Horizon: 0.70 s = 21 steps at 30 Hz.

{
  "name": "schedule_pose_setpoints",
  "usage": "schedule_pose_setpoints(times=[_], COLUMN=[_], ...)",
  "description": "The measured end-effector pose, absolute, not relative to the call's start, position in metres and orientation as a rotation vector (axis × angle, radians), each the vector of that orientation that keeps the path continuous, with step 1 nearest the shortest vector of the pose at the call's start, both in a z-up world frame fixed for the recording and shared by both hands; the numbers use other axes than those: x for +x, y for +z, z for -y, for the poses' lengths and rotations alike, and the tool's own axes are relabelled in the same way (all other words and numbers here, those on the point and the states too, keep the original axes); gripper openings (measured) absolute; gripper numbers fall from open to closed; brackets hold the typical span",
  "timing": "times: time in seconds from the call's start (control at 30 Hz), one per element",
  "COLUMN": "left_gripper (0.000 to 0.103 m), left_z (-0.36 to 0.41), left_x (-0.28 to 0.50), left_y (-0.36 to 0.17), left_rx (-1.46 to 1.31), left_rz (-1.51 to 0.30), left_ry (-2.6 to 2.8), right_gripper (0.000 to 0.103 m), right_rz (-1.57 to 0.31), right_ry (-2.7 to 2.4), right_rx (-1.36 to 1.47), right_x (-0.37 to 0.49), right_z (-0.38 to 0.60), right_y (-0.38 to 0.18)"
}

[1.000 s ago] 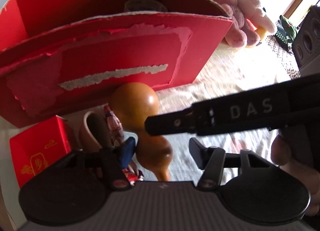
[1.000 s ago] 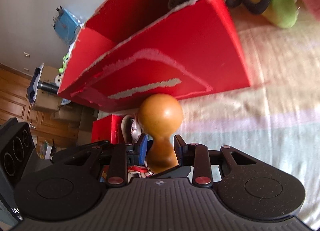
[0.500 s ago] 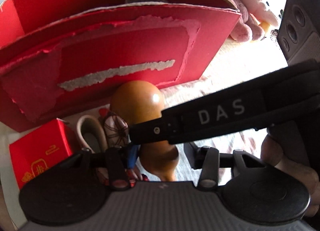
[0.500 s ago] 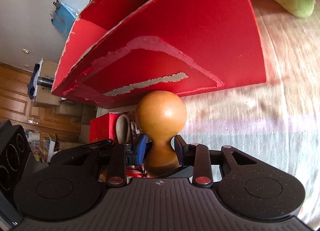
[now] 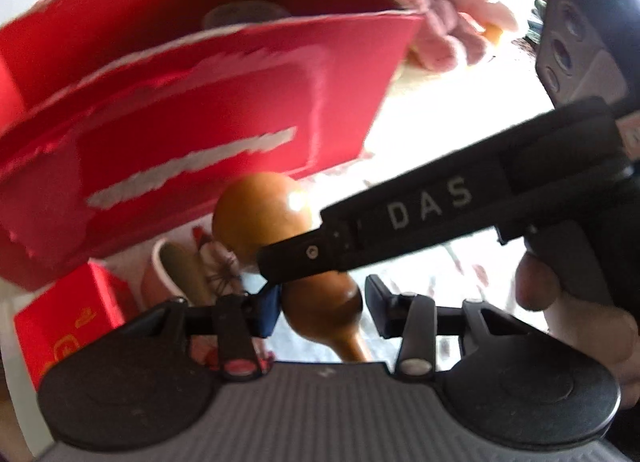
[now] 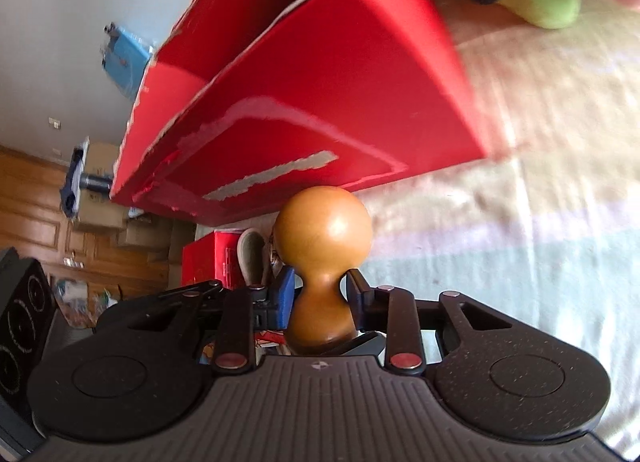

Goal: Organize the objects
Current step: 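Lift the wooden toy with the right tool and carry it over the box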

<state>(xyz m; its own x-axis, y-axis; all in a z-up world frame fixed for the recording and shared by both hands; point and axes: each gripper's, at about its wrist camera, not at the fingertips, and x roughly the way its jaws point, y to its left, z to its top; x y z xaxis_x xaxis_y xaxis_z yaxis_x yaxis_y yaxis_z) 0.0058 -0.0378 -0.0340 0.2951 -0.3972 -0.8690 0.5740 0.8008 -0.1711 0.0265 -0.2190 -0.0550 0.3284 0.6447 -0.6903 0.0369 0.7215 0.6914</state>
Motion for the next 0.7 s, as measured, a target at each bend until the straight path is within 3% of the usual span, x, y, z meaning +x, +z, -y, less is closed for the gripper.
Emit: schedule_pose_setpoints(times=[0.43,0.7], left_gripper=[0.045,0.045], left_z=[0.099,0.118], left_x=[-0.018,-0.019], left_y=[-0.006,0.044], left_rx=[0.33,0.344], left_rz=[-0.98,-0.802], left_ry=[-0.901,-0.994], right_gripper=[0.031,0.031], right_rz=[-1.029,-0.832], right_ry=[0.285,0.259], right_rx=[0.811,0.828], right_x=[-0.017,-0.027], right_z=[0.284,0.299], right_y=[-0.028,0.02])
